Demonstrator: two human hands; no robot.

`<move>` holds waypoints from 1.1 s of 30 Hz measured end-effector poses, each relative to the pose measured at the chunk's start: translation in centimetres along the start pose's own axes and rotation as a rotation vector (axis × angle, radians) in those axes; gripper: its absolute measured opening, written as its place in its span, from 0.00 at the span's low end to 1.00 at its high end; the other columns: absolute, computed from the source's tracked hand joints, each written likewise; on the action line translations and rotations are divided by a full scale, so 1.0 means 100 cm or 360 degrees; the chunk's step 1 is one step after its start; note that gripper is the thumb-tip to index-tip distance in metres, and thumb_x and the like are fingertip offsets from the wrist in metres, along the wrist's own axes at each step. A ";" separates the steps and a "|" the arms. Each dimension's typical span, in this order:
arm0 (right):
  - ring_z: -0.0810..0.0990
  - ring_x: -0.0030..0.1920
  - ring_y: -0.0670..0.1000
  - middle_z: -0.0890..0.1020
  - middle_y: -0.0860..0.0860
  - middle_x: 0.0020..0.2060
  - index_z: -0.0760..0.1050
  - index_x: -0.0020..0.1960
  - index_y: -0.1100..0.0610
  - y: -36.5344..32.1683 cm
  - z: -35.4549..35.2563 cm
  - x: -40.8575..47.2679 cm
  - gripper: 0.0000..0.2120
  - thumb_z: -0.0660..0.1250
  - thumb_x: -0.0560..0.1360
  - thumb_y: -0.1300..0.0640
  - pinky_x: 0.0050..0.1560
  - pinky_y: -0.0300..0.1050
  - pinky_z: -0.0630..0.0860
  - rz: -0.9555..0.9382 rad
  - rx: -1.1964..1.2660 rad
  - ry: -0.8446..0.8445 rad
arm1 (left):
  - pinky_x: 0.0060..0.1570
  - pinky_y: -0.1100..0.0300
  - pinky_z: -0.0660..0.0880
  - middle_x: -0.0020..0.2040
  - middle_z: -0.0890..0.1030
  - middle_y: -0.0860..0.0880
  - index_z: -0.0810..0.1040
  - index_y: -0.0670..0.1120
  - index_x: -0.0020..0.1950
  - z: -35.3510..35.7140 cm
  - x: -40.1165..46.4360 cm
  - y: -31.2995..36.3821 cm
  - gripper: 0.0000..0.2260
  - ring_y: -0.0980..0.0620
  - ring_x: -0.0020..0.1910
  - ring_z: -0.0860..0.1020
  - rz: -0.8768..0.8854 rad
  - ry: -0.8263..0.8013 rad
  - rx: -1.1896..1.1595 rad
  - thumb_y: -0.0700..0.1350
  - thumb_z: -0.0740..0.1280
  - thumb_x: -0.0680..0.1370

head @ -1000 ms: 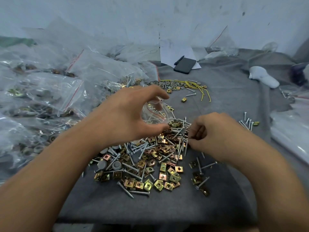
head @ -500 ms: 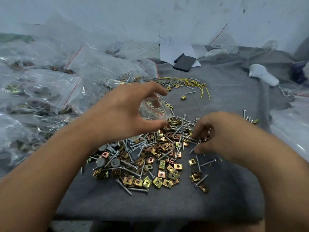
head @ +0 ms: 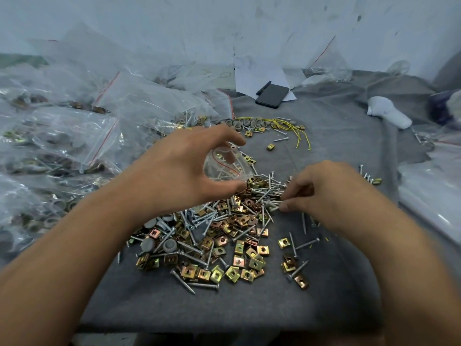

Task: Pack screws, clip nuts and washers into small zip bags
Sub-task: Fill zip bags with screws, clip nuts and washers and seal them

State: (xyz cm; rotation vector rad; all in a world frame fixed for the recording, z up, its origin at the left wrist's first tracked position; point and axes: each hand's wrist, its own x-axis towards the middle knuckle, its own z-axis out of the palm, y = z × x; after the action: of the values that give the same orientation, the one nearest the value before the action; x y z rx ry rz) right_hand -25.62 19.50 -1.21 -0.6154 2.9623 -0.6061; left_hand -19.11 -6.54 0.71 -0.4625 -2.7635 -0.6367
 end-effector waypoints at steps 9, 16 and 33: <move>0.79 0.43 0.38 0.82 0.40 0.39 0.83 0.40 0.42 0.000 0.001 -0.003 0.07 0.82 0.69 0.48 0.40 0.30 0.72 -0.0174 0.0080 -0.0094 | 0.59 0.67 0.73 0.58 0.82 0.63 0.74 0.61 0.72 0.001 0.001 -0.001 0.32 0.65 0.60 0.79 -0.0016 0.0013 -0.0012 0.69 0.72 0.71; 0.79 0.39 0.38 0.82 0.41 0.36 0.82 0.40 0.43 -0.003 0.005 -0.004 0.06 0.78 0.72 0.48 0.40 0.34 0.75 -0.0127 0.0038 -0.0111 | 0.59 0.67 0.73 0.58 0.83 0.62 0.75 0.61 0.72 0.000 0.000 -0.001 0.31 0.64 0.60 0.79 -0.0037 0.0017 -0.0036 0.68 0.73 0.71; 0.79 0.38 0.35 0.81 0.39 0.33 0.82 0.39 0.42 -0.011 0.002 -0.007 0.07 0.78 0.73 0.46 0.36 0.32 0.69 -0.0106 0.0023 -0.0128 | 0.60 0.68 0.72 0.58 0.83 0.63 0.75 0.61 0.72 -0.001 0.000 -0.001 0.31 0.65 0.61 0.78 -0.0051 0.0014 -0.0054 0.68 0.73 0.71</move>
State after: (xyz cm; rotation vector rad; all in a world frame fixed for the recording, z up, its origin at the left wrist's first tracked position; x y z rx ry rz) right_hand -24.58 18.78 -0.96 -0.7221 2.8710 -0.5923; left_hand -19.11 -6.67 0.80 -0.4220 -2.7610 -0.6923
